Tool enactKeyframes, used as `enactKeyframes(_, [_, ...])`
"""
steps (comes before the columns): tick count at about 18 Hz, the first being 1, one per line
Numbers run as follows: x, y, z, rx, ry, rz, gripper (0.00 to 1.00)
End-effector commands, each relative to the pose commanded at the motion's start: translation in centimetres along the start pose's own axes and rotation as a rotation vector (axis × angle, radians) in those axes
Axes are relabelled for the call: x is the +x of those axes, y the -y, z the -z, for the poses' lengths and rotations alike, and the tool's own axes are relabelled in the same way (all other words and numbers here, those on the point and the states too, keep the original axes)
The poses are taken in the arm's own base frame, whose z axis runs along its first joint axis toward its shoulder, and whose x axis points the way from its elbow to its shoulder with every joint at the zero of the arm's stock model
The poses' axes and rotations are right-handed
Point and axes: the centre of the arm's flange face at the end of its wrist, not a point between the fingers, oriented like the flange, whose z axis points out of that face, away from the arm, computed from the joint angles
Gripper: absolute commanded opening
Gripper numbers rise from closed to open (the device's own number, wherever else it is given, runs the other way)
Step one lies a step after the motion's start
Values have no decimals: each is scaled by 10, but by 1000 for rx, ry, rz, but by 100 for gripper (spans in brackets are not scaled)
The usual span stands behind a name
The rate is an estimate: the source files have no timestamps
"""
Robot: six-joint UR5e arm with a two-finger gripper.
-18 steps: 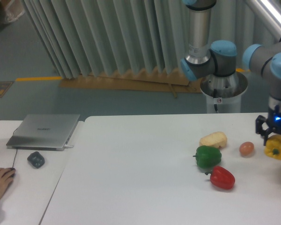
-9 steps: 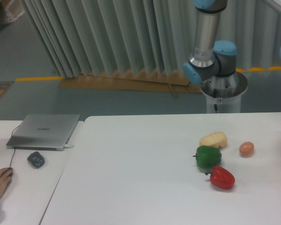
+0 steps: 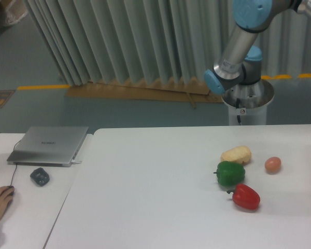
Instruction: Place the yellow pepper in a basket
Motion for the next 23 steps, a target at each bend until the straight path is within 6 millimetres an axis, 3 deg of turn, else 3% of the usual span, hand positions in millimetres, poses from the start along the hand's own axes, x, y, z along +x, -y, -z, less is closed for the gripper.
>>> enactKeyframes(5, [12,22,-10,-3,16,-28,100])
enactKeyframes(8, [13,24,0,-2,27,-42,100])
enactKeyframes(14, [16,26,64,38,104,-37,100])
enactKeyframes(18, [18,23,80,73,114,-27,100])
enactKeyframes(20, [29,25,92,78,120,-46,100])
enactKeyframes(23, [68,37,102,70,84,-104,100])
